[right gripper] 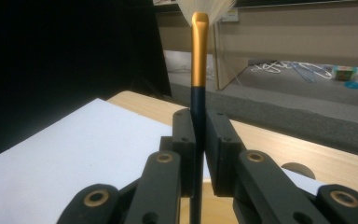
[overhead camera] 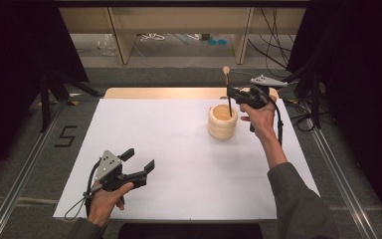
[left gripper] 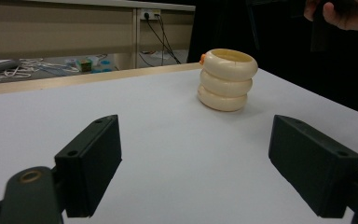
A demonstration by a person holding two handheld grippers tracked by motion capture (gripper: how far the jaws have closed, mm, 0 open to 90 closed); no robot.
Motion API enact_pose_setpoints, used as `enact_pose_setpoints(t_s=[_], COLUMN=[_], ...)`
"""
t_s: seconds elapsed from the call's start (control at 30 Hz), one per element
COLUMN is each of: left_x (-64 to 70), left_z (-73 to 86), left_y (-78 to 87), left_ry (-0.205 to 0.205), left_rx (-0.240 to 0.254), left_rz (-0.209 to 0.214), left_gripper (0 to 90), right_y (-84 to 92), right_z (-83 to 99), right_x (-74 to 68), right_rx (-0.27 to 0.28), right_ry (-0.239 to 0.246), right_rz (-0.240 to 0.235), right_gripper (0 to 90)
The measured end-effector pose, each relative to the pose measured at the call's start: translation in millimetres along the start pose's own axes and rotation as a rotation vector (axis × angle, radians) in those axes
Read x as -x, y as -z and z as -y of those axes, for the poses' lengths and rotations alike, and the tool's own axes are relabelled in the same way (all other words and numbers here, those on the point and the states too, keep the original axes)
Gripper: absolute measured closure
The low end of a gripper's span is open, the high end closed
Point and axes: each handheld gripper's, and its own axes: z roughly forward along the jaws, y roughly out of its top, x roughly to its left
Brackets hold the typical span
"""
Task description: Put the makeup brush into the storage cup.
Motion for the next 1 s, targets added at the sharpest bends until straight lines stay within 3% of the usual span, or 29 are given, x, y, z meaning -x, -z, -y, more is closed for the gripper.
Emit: enact_pose_setpoints(t_s=[1.0], left_x=[0.7], left_z=[-0.6], left_y=[0.6], left_ry=[0.001], left_rx=[0.004], left_rz=[0.002], left_gripper=[16.7], right_y=[-6.4], right_z=[0.1], right_x=[10.2], right_rx=[0.011], right_ry=[-0.016], right_rz=[0.032], right_gripper=[83.4])
